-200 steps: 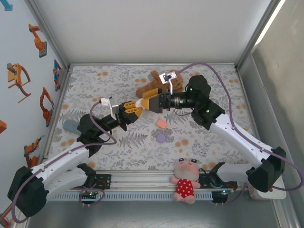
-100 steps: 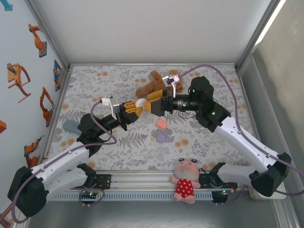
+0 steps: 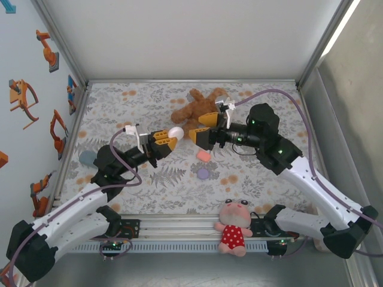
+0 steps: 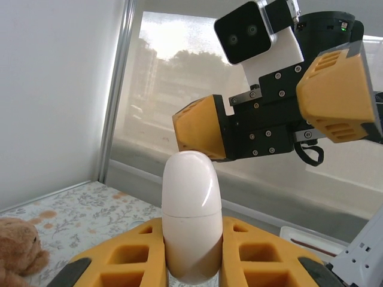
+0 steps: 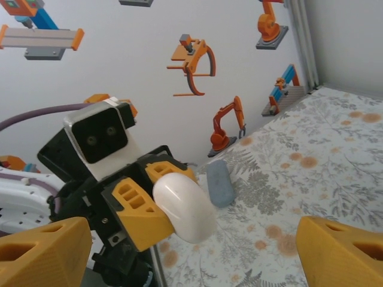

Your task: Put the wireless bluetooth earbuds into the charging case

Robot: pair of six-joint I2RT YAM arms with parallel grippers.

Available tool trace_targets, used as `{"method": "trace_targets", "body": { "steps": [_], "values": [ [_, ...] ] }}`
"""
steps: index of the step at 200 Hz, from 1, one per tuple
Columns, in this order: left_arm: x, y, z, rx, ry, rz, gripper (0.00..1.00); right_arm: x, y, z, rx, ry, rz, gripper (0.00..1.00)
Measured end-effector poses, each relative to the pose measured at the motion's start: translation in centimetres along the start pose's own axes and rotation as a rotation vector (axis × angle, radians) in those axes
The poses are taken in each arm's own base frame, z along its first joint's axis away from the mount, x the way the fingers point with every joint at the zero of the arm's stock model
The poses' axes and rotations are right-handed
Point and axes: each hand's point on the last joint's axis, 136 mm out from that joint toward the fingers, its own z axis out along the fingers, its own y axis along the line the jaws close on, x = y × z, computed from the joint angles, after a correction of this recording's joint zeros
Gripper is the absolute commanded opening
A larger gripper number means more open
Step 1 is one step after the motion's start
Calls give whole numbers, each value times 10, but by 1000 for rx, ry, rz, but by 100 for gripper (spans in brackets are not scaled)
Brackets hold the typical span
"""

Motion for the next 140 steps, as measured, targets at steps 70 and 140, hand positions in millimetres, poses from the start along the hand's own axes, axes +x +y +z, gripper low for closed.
{"method": "trace_targets", "body": {
  "steps": [70,140],
  "values": [
    [26,-1,-23,-84,76,-61,0,14,-34,-14,196,-38,-15,99],
    [67,17,-46,-252,239,-153,0,17,-53,-18,289,-83,28,100]
  ]
}}
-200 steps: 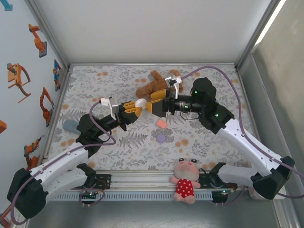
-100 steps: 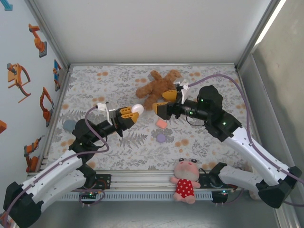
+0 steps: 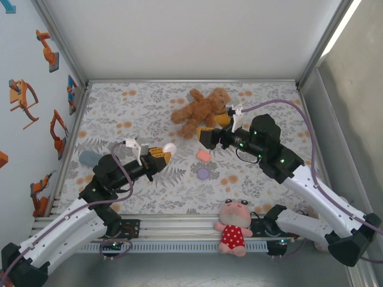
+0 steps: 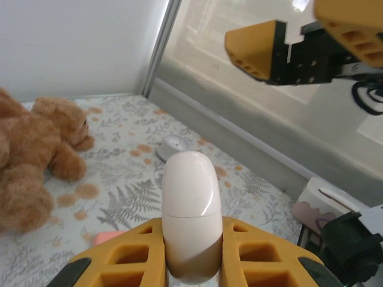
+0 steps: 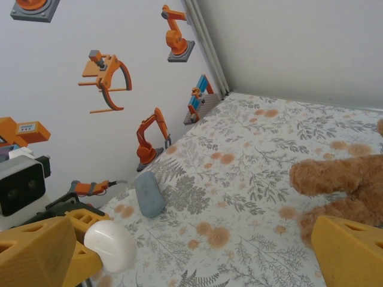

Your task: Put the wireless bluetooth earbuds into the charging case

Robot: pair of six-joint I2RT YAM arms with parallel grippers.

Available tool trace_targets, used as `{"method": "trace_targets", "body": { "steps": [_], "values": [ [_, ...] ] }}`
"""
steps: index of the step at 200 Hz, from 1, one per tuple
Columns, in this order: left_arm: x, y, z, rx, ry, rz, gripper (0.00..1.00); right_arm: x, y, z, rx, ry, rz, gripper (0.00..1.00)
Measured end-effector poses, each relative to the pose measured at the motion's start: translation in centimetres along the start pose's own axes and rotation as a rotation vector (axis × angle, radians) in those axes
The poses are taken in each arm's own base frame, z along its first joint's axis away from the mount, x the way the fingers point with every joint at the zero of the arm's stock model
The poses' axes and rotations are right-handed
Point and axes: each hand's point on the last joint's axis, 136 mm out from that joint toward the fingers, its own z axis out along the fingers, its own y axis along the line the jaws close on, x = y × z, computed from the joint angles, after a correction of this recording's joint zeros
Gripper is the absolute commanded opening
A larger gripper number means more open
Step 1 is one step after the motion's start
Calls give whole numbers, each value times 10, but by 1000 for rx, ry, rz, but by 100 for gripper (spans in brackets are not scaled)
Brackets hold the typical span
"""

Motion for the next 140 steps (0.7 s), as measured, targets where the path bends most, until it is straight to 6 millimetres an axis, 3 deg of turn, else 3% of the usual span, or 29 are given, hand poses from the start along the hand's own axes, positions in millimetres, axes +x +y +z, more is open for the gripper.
{"method": "trace_targets", "body": {
  "steps": [71,140],
  "values": [
    [65,38,19,-154,229,-182,0,2,-12,-1,58,2,29,100],
    [117,61,33,-242,396,-296,0,6,-23,-2,102,20,41,100]
  ]
}}
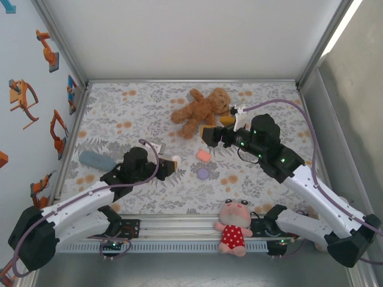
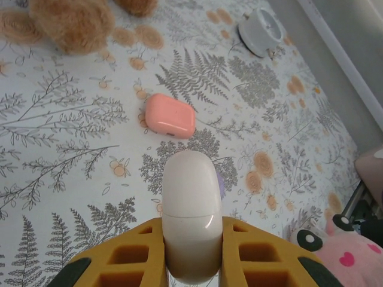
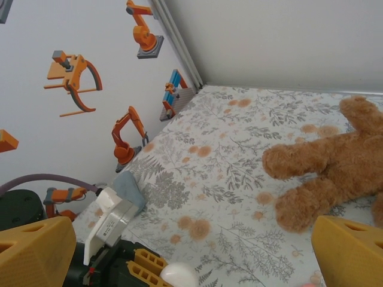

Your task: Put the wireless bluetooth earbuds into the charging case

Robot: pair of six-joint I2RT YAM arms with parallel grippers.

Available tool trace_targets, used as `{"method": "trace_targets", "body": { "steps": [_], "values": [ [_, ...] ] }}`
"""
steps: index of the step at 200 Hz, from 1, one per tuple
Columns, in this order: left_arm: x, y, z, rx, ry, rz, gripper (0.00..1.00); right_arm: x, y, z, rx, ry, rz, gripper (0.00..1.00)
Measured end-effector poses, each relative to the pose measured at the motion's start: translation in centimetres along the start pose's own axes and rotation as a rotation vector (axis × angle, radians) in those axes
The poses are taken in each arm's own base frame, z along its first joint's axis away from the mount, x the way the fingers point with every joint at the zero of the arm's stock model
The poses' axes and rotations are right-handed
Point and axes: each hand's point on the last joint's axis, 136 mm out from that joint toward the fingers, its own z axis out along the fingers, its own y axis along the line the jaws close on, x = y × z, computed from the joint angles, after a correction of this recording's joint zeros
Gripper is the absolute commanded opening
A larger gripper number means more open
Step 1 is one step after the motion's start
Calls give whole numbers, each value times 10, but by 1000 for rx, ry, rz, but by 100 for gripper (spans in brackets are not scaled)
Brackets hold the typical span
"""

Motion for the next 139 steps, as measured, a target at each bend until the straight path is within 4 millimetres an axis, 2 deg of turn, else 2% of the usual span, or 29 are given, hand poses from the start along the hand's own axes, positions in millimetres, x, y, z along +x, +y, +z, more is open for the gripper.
{"method": "trace_targets", "body": {
  "steps": [31,81,139],
  "values": [
    [11,7,18,-21,80,-39,0,4,-7,-1,33,15,6,100],
    [13,6,46,-19,168,-86,0,6,-10,-5,47,25,-5,100],
    [34,23,72,-74,268,-171,5,10,-13,-10,67,40,-19,100]
  ]
}}
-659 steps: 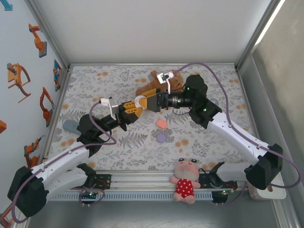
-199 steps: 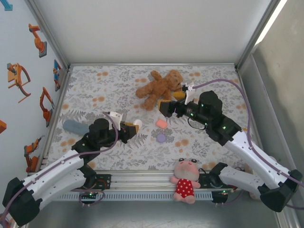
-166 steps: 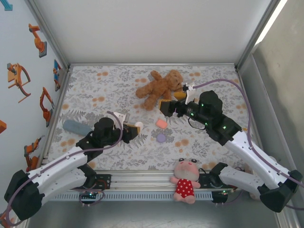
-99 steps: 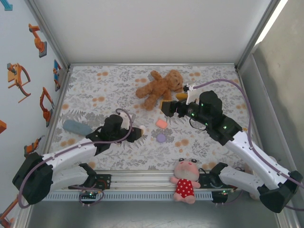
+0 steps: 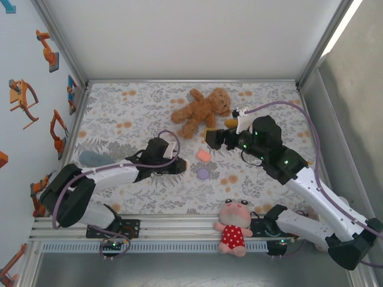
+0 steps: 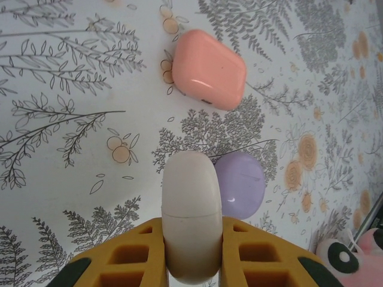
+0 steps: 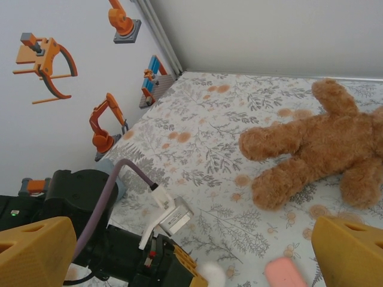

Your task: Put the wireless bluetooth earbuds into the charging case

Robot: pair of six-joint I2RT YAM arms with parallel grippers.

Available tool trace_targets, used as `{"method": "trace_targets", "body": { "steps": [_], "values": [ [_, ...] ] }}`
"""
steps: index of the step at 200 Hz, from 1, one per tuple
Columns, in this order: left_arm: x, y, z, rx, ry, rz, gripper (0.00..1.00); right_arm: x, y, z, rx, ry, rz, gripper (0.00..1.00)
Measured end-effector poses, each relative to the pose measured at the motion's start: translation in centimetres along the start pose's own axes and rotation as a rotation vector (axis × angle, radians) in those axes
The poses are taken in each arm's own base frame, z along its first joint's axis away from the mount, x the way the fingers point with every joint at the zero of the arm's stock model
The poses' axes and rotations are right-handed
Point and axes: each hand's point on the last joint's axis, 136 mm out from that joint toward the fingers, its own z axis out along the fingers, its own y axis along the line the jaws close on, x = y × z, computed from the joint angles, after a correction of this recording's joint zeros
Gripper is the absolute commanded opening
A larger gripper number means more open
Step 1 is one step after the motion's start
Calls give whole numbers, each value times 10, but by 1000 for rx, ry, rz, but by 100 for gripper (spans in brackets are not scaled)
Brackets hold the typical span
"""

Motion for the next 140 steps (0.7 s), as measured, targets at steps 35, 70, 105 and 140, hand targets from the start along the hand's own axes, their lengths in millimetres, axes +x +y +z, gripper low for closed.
{"method": "trace_targets", "body": {
  "steps": [35,70,105,140],
  "values": [
    [8,10,14,-32,54,-34,8,0,0,-4,3,-2,-15,100],
    [11,14,19,-49,78,-50,23,2,-1,-6,9,4,-30,99],
    [9,15,20,-60,77,-59,45,7,-7,-7,34,29,-39,100],
    [7,18,17,-81,65,-67,53,9,-19,-9,77,46,-43,100]
  ]
}}
